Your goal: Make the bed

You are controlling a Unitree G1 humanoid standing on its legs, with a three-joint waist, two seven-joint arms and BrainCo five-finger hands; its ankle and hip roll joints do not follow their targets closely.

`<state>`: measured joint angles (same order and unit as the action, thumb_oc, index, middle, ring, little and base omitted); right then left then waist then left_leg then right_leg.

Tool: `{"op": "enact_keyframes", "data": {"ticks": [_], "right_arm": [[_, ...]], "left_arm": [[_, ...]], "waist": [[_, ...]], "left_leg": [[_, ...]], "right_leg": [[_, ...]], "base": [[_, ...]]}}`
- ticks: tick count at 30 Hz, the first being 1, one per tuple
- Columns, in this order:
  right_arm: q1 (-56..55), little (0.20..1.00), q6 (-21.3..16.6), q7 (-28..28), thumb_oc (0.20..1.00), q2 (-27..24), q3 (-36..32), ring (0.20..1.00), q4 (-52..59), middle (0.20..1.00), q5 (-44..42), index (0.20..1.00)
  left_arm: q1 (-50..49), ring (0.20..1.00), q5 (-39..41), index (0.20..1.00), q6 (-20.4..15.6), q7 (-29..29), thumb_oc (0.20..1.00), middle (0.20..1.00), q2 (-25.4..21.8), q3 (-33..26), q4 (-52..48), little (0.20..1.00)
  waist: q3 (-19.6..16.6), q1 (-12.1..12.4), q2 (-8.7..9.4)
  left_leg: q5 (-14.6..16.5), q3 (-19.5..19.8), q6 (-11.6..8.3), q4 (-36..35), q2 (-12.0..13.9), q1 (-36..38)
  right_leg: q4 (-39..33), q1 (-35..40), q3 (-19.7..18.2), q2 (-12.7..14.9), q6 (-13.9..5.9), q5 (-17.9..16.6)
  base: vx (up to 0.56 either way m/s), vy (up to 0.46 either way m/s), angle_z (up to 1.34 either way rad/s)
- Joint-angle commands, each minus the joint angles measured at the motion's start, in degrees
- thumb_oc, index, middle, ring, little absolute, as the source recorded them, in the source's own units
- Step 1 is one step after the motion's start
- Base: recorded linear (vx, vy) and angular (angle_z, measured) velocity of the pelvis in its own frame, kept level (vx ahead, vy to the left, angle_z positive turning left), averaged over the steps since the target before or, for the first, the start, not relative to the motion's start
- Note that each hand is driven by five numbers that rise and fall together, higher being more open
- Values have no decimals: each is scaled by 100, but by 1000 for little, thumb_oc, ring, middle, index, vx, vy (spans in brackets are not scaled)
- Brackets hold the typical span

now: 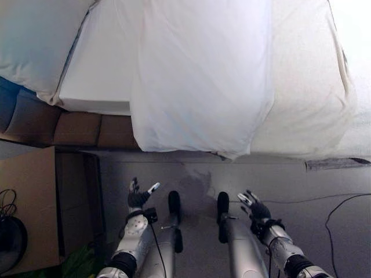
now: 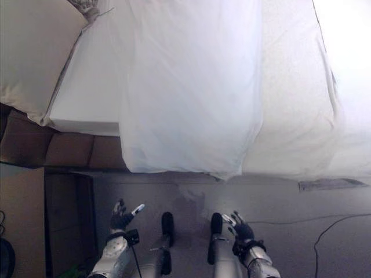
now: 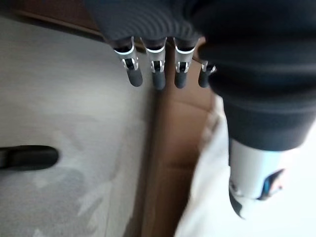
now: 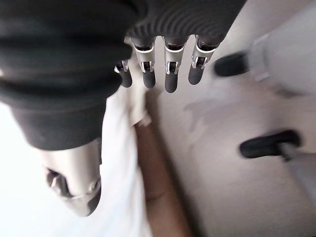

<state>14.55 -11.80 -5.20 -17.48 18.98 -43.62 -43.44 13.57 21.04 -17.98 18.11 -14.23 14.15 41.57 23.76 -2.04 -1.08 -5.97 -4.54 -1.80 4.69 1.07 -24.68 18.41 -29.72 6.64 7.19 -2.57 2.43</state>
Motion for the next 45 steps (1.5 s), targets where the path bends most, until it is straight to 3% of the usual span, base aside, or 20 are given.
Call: {"op": "enact_keyframes", "data": {"ticks": [1,3,7,13,18,23,30,45], "right_arm": [[455,1000,-318,-248,1000,-205,183,1000,393,1000,283,1000],[677,1000,-321,-292,1000,-258,243,1000,444,1000,253,1000],[1922,1000,-204,-558,1000,-391,624,1000,229,1000,133,1000],[3386,1000,-156,-661,1000,-543,1001,1000,-126,1000,12,1000],[4085,1000,-153,-630,1000,-448,1069,1000,-465,1000,-296,1000],[4990,1000,-154,-593,1000,-379,1246,1000,-952,1000,-567,1000],[5842,1000,-138,-392,1000,-580,1332,1000,-1513,1000,-794,1000],[6541,1000,-290,874,1000,-1445,802,1000,-2722,1000,-588,1000]], "left_arm": [[454,1000,100,1000,-301,-1029,1000,1000,-222,170,-257,1000],[627,1000,148,1000,-261,-1259,1000,1000,-290,313,-408,1000],[1950,1000,230,1000,-131,-1860,1000,1000,-534,998,-364,1000],[3571,1000,102,1000,-183,-2020,1000,1000,-918,1566,81,1000],[4205,1000,199,1000,-188,-2034,1000,1000,-1048,1668,433,1000],[5000,1000,222,1000,-237,-1782,1000,1000,-1257,1714,1009,1000],[5777,1000,397,1000,-166,-1302,1000,1000,-1573,1530,1851,1000],[6102,1000,317,1000,-43,-169,1000,1000,-2417,1101,2505,1000]], "waist": [[121,90,199],[125,86,188],[258,60,162],[386,0,155],[392,-4,151],[379,-4,179],[391,-25,224],[360,9,131]], "left_leg": [[399,-205,-108,487,-127,-134],[394,-221,-108,532,-127,-239],[439,-281,-98,825,-93,-698],[636,-300,-120,1736,-28,-1640],[831,-336,-92,2325,46,-2245],[1011,-348,-94,2920,90,-2765],[1111,-350,-117,3209,96,-3066],[1003,-335,-131,2772,37,-2821]], "right_leg": [[-1111,240,-173,16,-484,-745],[-1058,131,-181,23,-484,-747],[-741,-381,-222,10,-480,-719],[138,-1318,-241,28,-425,-505],[700,-1951,-309,44,-403,-402],[1318,-2503,-383,32,-356,-210],[1573,-2760,-348,57,-340,-65],[1232,-2521,-296,116,-368,-91]], "base": [[-53,8,-2],[-52,11,0],[-65,12,0],[-69,-1,4],[-10,16,4],[0,12,-1],[1,-2,-1],[0,0,0]]}}
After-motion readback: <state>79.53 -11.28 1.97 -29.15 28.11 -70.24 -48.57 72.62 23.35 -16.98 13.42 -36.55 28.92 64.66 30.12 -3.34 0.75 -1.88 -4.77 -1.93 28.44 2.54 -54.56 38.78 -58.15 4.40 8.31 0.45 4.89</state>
